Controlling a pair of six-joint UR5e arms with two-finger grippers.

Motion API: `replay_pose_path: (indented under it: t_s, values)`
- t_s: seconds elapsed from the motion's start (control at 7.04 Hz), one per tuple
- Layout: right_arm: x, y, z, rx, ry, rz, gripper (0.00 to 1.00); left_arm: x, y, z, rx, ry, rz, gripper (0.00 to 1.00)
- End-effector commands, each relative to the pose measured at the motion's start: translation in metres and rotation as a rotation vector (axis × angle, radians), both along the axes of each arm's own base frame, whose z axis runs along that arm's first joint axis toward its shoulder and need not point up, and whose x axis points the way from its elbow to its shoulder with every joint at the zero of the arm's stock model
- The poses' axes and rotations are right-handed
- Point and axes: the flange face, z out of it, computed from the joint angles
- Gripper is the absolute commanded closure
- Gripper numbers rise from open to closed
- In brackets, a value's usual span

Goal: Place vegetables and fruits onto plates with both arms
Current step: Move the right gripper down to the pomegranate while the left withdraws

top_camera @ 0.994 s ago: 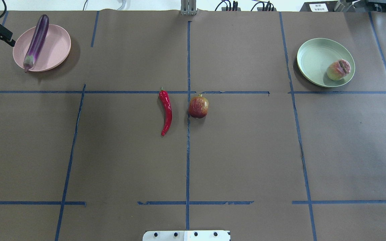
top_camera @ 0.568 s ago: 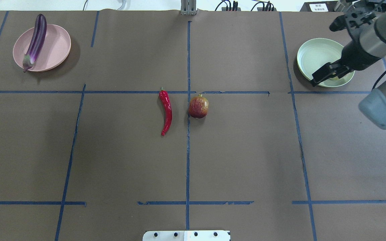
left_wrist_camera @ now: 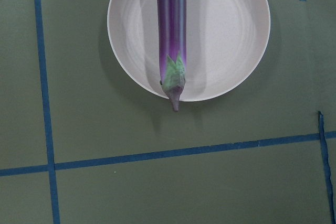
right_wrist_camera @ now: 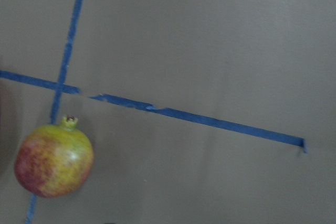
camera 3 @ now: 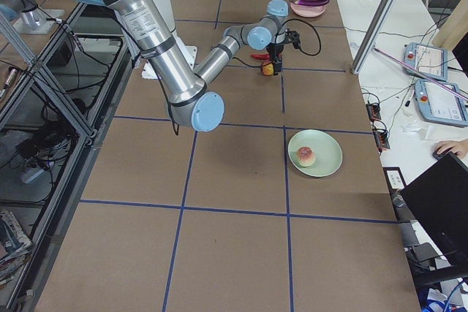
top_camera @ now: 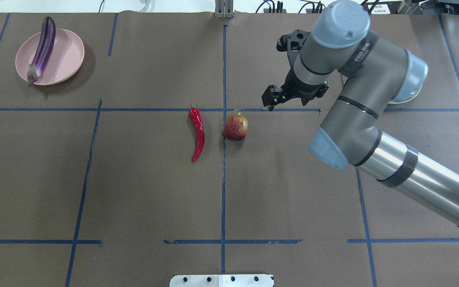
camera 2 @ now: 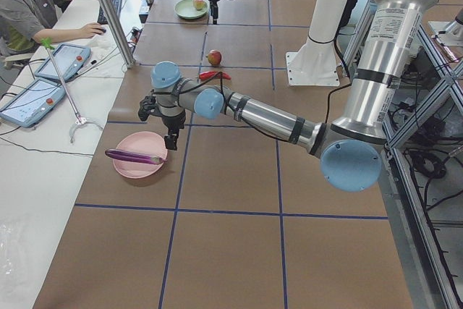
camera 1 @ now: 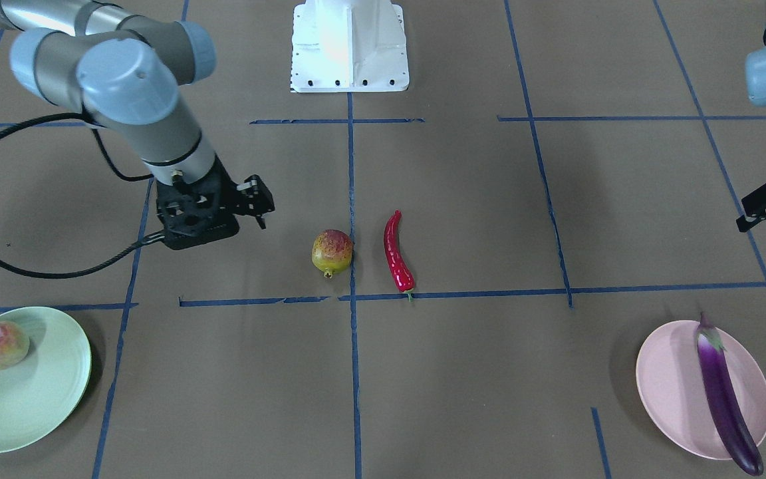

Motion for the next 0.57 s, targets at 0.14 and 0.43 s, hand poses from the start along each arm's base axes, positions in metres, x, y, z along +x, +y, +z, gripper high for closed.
replay_pose_path:
  t_s: [0.14, 0.43]
  values:
    - [-0.112, 0.025, -0.048, -0.112, 0.048, 0.190, 0.00, 0.000, 0.002, 0.000, -0.001, 0.001, 0.000, 0.00]
    - [-0.133, 0.031, -0.036, -0.112, 0.087, 0.197, 0.00, 0.000, 0.001, -0.002, 0.000, 0.003, -0.001, 0.00]
